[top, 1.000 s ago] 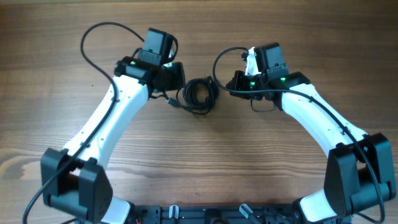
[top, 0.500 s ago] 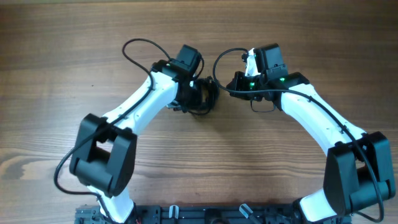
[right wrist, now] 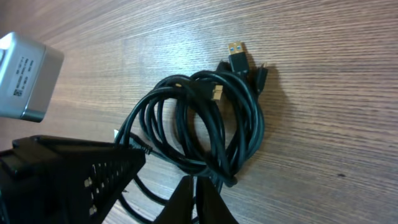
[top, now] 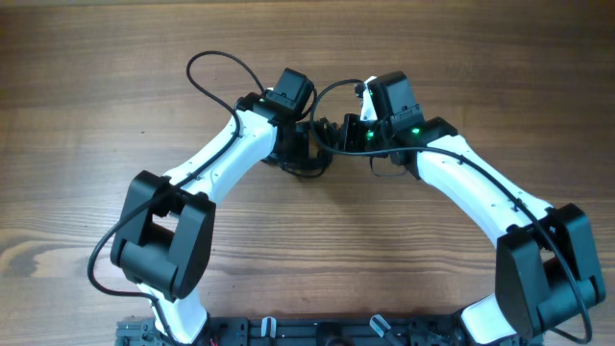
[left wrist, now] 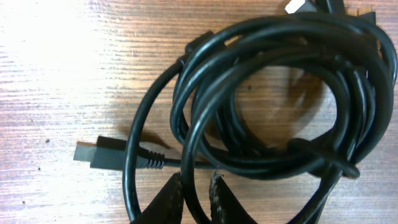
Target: Untangle cables
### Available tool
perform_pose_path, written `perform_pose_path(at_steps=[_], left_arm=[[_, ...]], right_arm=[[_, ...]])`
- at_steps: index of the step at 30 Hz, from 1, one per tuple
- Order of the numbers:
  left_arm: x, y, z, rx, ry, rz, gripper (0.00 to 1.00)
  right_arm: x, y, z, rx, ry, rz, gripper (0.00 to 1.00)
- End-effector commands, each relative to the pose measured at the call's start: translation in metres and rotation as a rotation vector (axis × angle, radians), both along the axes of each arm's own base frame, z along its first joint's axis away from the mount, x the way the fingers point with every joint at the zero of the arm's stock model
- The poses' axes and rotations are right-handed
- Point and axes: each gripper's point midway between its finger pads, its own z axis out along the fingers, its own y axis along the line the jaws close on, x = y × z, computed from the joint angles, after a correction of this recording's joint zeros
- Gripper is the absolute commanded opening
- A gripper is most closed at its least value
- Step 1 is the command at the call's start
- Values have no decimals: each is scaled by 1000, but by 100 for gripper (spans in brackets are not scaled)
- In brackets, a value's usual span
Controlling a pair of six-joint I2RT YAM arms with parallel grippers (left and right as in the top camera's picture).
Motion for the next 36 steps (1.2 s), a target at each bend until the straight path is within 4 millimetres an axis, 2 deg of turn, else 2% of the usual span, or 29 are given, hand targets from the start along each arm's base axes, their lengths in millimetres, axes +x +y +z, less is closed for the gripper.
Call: perform_pose_path(at_steps=[1,4,6,9,14,16,18,22,27,32,36], left_arm=[[2,12,-14,76,8,10,25],[0,13,-22,85,25,10,30],[-3,14,-32,98,51,9,32],[-2,15,-34,100,54,9,21],[8,24,-33,90,35,38,21],[11,31,-33,91,32,44,17],[16,40,-33,96,29,30,11],[28,64,-32,93,17,76,13],[40,86,-31,80,-3,139,13],[54,92,-19,16,-34,171,12],[65,81,5,-89,-69,141,16]], right_arm=[[3,-8,-15,-62,4,-50,16],[4,-8,-23,-67,19,-49,24],[-2,-4,-39,-55,74,-32,29],[-8,4,-55,-17,145,-27,30],[-11,25,-75,82,207,31,30],[-15,34,-76,134,229,67,30],[-20,40,-77,173,258,86,25],[-31,45,-77,206,334,71,11],[-43,49,-80,193,379,77,6],[-50,50,-80,182,398,88,4],[-49,57,-56,230,362,124,8]])
